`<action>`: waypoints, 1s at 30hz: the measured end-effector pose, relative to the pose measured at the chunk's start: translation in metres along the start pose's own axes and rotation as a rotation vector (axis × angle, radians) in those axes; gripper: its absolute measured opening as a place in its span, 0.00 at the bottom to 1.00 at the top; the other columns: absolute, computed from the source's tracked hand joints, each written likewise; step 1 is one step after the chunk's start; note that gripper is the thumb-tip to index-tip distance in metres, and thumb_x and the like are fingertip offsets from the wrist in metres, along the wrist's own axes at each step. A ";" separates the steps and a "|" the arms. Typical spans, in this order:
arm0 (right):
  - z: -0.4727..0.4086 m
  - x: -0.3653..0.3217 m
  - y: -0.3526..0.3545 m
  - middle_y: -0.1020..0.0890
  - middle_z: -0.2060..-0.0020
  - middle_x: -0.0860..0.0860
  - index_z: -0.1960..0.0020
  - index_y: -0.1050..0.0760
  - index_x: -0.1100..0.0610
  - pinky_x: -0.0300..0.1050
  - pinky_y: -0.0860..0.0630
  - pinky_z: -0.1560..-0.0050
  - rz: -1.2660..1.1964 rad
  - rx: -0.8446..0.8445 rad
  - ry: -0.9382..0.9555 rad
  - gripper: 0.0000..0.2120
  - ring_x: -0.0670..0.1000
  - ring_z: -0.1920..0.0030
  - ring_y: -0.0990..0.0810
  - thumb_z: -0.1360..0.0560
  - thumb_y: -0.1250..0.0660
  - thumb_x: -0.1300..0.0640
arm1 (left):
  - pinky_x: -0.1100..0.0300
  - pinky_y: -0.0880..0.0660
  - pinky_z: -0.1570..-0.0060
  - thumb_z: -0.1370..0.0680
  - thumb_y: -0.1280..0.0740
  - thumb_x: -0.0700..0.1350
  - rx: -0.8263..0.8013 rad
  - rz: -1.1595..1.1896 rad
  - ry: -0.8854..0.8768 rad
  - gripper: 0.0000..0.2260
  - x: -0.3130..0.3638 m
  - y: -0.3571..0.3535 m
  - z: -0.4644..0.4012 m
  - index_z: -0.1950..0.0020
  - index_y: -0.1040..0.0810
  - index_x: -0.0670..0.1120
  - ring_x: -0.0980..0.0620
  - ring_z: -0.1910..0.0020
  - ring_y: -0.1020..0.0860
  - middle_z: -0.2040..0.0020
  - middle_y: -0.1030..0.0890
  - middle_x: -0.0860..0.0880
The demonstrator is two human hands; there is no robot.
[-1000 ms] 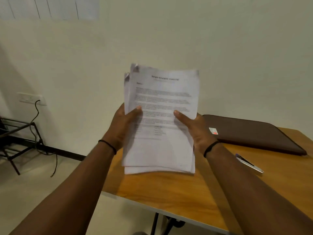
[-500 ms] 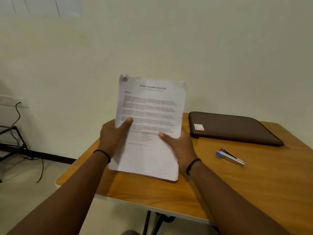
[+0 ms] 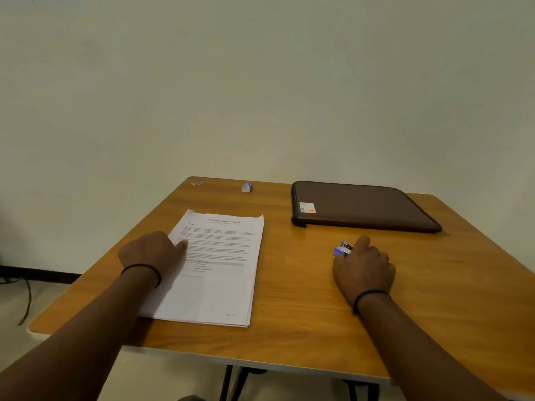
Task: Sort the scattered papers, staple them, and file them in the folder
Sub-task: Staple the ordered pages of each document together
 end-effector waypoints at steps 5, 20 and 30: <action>0.008 -0.034 0.003 0.20 0.53 0.51 0.38 0.30 0.52 0.45 0.22 0.57 -0.040 0.109 0.312 0.11 0.51 0.54 0.23 0.19 0.38 0.57 | 0.42 0.36 0.35 0.24 0.40 0.67 0.121 -0.050 -0.215 0.30 0.061 0.014 0.013 0.30 0.32 0.48 0.39 0.32 0.33 0.31 0.29 0.42; -0.027 -0.176 -0.087 0.41 0.22 0.56 0.25 0.35 0.58 0.48 0.32 0.31 -0.050 -0.177 0.691 0.22 0.56 0.25 0.36 0.18 0.44 0.59 | 0.43 0.46 0.24 0.15 0.52 0.58 -0.261 0.153 -0.572 0.23 0.173 -0.041 -0.027 0.21 0.39 0.53 0.47 0.21 0.43 0.20 0.39 0.50; -0.135 -0.242 -0.132 0.41 0.22 0.58 0.21 0.43 0.59 0.50 0.33 0.31 -0.025 -0.238 0.573 0.27 0.58 0.26 0.36 0.19 0.44 0.61 | 0.46 0.52 0.23 0.17 0.53 0.62 -0.245 0.071 -0.600 0.26 0.170 -0.056 -0.042 0.20 0.47 0.56 0.48 0.19 0.50 0.18 0.47 0.53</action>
Point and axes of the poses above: each hand's wrist, its own z-axis away from the middle knuckle, its own y-axis out of the back of the hand, x = y × z, the point moved 9 cm from there along -z, towards the middle knuckle
